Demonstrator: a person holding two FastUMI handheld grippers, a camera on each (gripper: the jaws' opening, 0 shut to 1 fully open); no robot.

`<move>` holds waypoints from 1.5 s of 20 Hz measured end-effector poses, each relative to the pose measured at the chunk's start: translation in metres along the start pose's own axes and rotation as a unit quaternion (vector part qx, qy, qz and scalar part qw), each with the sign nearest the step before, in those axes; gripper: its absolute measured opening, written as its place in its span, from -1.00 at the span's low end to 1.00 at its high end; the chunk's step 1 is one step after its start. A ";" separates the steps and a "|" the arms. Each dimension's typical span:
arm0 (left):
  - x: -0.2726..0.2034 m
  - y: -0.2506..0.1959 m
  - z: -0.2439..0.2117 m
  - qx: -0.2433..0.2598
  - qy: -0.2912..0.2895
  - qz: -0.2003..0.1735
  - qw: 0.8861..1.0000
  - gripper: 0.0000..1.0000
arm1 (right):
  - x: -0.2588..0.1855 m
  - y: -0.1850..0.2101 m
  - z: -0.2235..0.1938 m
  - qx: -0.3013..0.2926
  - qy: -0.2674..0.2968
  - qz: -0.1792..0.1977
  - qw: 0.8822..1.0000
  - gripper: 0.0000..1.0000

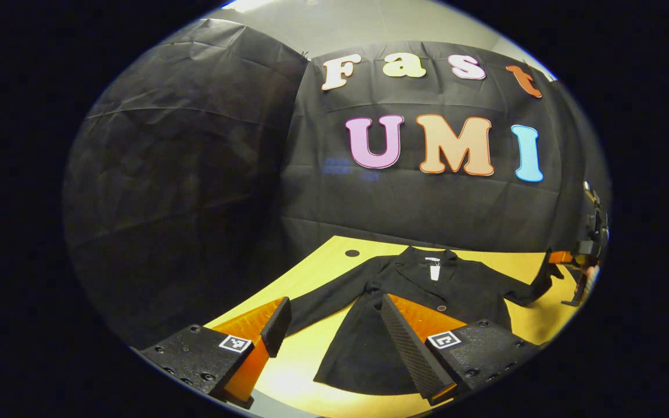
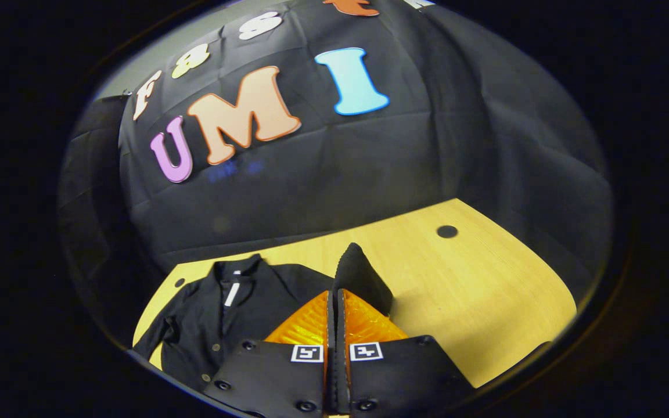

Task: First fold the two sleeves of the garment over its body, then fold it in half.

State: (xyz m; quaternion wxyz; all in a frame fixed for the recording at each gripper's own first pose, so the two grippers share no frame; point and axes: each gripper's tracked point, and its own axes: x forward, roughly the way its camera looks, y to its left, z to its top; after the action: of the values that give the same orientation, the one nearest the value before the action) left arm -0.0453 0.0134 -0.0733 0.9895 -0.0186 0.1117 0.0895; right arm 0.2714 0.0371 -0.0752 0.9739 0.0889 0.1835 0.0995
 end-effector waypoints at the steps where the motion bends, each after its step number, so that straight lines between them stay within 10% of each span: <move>1: 0.002 0.004 0.000 0.001 0.001 -0.002 1.000 0.87 | 0.004 0.020 0.004 -0.005 -0.004 0.011 1.000 -0.95; 20: 0.068 0.106 -0.029 -0.034 0.059 0.002 0.998 0.87 | 0.096 0.359 -0.067 -0.076 0.049 0.166 0.982 -0.96; 30: 0.064 0.112 -0.048 -0.045 0.090 -0.005 0.995 0.88 | 0.158 0.393 -0.139 -0.077 0.119 0.163 0.976 -0.89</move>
State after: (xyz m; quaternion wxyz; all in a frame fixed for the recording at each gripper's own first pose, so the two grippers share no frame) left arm -0.0144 0.1322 -0.1368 0.9740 -0.0718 0.1959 0.0878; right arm 0.3002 0.4707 -0.1741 0.9196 0.0297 0.2735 0.2804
